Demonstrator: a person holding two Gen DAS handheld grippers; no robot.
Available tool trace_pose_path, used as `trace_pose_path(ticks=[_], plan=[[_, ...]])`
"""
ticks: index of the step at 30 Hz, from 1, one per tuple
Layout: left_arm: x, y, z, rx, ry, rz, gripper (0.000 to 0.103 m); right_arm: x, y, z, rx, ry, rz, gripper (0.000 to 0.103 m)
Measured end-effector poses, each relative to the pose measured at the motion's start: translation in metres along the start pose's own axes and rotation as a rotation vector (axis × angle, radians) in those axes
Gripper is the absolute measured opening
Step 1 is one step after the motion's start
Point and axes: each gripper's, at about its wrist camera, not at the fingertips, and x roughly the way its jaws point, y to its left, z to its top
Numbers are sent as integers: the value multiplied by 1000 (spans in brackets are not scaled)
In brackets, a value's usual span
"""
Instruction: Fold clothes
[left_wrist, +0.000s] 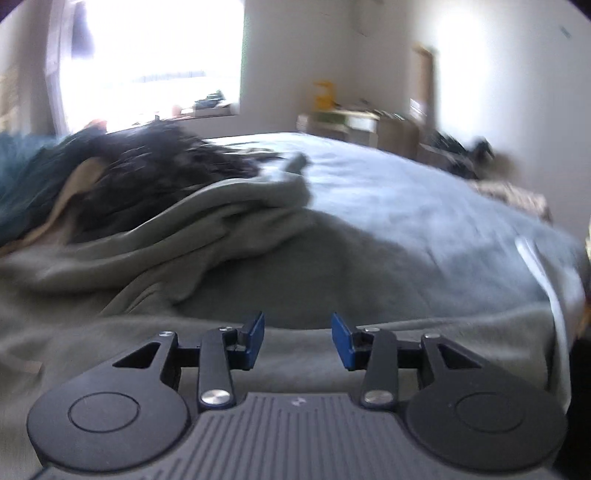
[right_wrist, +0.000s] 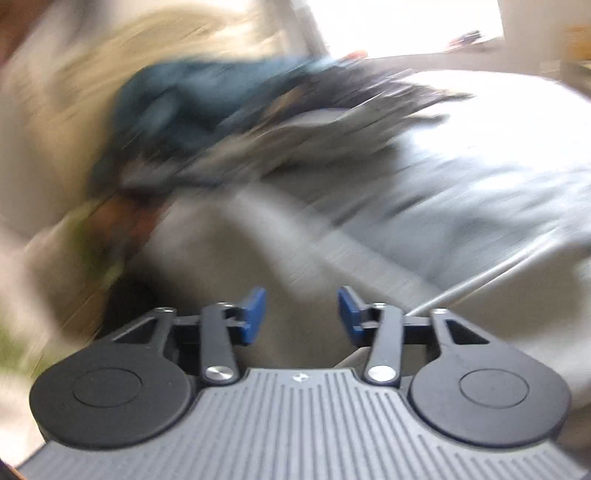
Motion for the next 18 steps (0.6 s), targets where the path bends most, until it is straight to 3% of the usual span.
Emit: trace_pose_path(ticks=[3, 5, 8, 11, 13, 14, 15, 18], plan=[[14, -18, 3, 106, 28, -54, 43, 19, -39, 22, 110, 18, -221, 54], [27, -27, 7, 165, 60, -101, 48, 35, -63, 26, 190, 69, -301, 54], [45, -42, 7, 250, 105, -144, 53, 56, -81, 20, 222, 137, -390, 58], [56, -54, 4, 313, 127, -161, 53, 69, -93, 7, 229, 174, -417, 58], [61, -60, 2, 338, 139, -158, 52, 63, -94, 3, 214, 144, -418, 45], [62, -61, 1, 342, 140, -156, 52, 57, -93, 1, 216, 125, -415, 23], [62, -61, 1, 341, 142, -156, 52, 50, -92, -1, 217, 105, -412, 8], [62, -59, 3, 329, 146, -155, 52, 18, -91, -8, 265, 5, -412, 5]])
